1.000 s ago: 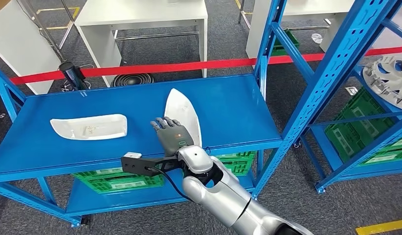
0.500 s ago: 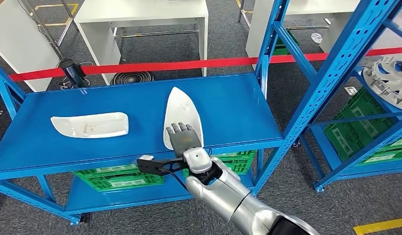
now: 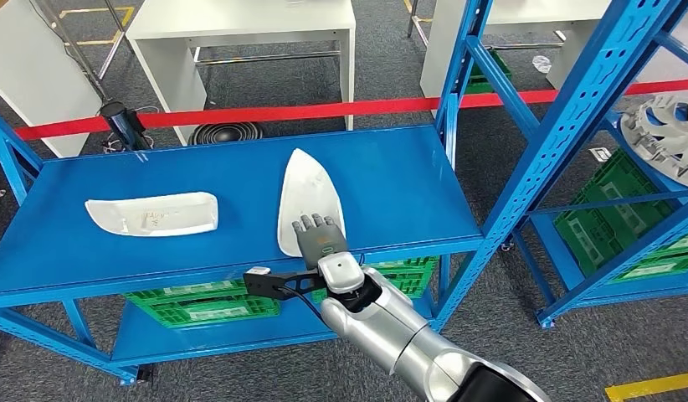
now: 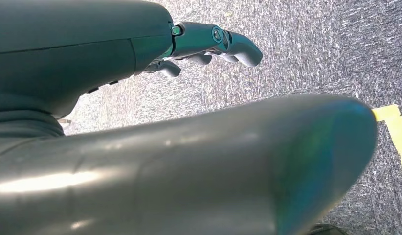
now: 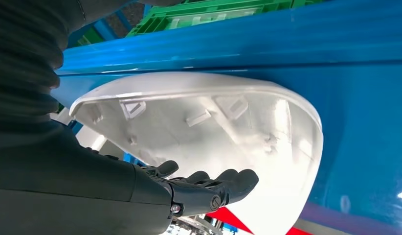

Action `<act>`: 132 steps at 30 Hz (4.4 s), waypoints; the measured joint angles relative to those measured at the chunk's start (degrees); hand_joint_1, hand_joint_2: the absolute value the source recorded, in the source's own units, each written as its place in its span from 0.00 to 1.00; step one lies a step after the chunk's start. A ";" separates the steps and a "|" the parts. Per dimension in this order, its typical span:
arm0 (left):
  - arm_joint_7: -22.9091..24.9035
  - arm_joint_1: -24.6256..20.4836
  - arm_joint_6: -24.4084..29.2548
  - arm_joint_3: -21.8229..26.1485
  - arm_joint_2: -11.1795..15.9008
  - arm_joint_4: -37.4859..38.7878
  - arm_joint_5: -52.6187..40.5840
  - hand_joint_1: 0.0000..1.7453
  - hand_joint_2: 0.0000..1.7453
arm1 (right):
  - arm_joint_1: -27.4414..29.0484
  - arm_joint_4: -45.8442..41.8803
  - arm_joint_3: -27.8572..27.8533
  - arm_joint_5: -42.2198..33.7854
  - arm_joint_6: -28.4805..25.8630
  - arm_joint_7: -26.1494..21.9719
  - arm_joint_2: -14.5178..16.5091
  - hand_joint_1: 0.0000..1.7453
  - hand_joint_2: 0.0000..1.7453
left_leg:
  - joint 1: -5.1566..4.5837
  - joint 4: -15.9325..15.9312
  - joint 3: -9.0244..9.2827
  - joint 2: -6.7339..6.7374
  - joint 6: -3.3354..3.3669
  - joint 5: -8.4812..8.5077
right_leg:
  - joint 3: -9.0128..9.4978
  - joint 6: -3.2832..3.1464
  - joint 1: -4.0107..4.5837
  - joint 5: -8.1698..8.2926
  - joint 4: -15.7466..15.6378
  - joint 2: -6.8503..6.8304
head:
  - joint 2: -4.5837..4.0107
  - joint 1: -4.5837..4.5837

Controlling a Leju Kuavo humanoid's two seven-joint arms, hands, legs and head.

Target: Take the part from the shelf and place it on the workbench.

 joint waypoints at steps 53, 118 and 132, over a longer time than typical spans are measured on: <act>-0.85 -0.46 -0.37 0.29 -0.01 0.00 0.86 0.00 1.00 | 1.15 -1.34 -6.92 2.02 -5.36 -1.20 0.04 1.00 1.00 | -0.01 0.00 -0.05 -0.01 -0.05 0.06 | -0.05 0.00 -0.01 0.02 0.01 0.04 | 0.00 0.00; -4.04 3.06 -0.66 3.38 5.33 -0.35 -0.18 0.00 1.00 | 23.81 -55.74 -16.39 -53.14 -3.52 -51.90 -0.57 1.00 1.00 | -0.20 1.84 -6.31 0.44 -0.41 5.43 | 8.51 0.74 -0.47 -9.14 0.65 0.70 | 0.00 -0.45; -5.30 3.18 0.18 3.32 4.80 0.04 0.75 0.00 1.00 | 28.20 -57.51 -17.83 -50.97 -6.03 -54.09 -4.48 1.00 1.00 | 0.13 0.86 4.25 -0.32 -1.51 -2.57 | -0.69 0.35 -0.71 -0.13 0.96 0.33 | 0.00 -0.52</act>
